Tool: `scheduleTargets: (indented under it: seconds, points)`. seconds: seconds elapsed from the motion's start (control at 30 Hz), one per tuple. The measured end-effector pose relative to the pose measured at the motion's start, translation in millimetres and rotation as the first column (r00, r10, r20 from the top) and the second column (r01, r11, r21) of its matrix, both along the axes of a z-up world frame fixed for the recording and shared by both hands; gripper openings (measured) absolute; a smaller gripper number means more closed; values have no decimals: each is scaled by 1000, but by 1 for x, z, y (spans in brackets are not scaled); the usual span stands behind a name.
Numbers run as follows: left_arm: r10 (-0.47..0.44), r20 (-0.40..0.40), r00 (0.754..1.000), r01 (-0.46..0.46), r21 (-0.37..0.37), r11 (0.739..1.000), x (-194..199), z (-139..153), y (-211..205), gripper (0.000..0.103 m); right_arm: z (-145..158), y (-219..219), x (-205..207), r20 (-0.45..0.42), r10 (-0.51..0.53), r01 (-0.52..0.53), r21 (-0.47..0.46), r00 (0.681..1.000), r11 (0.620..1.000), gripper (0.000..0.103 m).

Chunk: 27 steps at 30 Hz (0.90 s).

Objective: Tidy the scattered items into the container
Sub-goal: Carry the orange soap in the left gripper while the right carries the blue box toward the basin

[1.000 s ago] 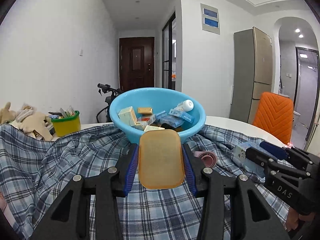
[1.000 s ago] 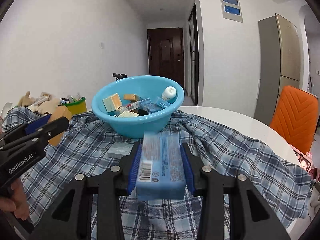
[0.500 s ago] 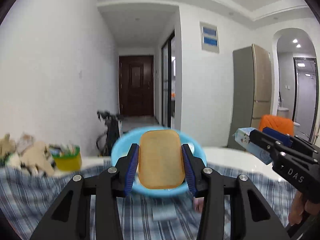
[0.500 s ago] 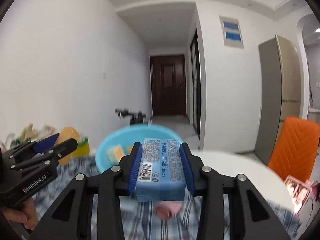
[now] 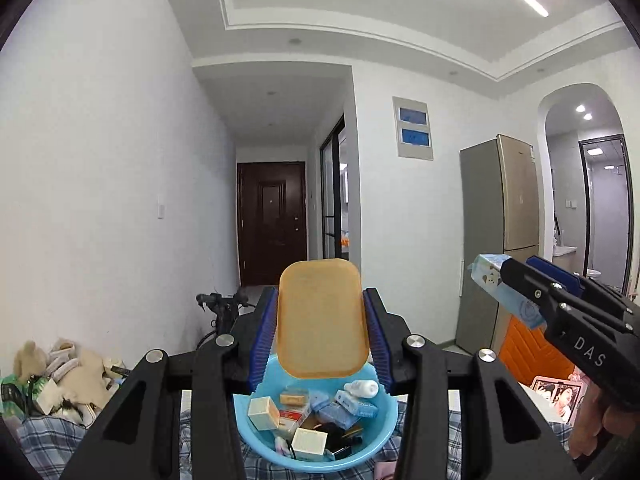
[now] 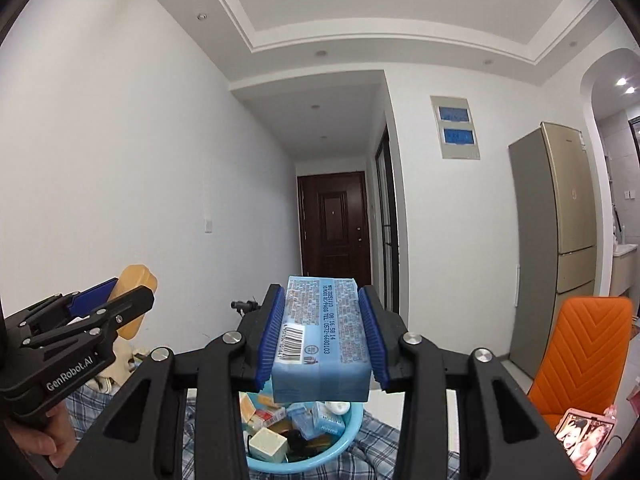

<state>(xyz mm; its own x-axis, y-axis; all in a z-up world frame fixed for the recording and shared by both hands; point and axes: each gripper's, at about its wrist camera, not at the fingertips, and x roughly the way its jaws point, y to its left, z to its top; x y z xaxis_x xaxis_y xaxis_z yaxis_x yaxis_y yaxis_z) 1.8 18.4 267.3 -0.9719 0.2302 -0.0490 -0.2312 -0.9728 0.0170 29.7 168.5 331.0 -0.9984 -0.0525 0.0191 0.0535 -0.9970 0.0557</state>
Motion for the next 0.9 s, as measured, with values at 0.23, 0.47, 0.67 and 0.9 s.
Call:
scheduleTargets:
  seconds: [0.23, 0.47, 0.67, 0.9]
  points:
    - [-27, 44, 999, 27, -3, 1000, -9, -7, 2, 45, -2, -6, -14, 40, 24, -24, 3, 999, 1000, 37]
    - [-57, 59, 997, 59, -19, 998, -47, -13, 10, 45, -26, 2, -93, 215, 37, -33, -20, 976, 999, 37]
    - [-31, 60, 998, 35, -58, 998, -86, -12, 18, 45, -29, 12, -145, 290, 24, -21, -14, 957, 1000, 37]
    - [-39, 257, 966, 31, 34, 999, -188, 9, 17, 45, -13, 18, -203, 343, 16, -21, 11, 939, 1000, 37]
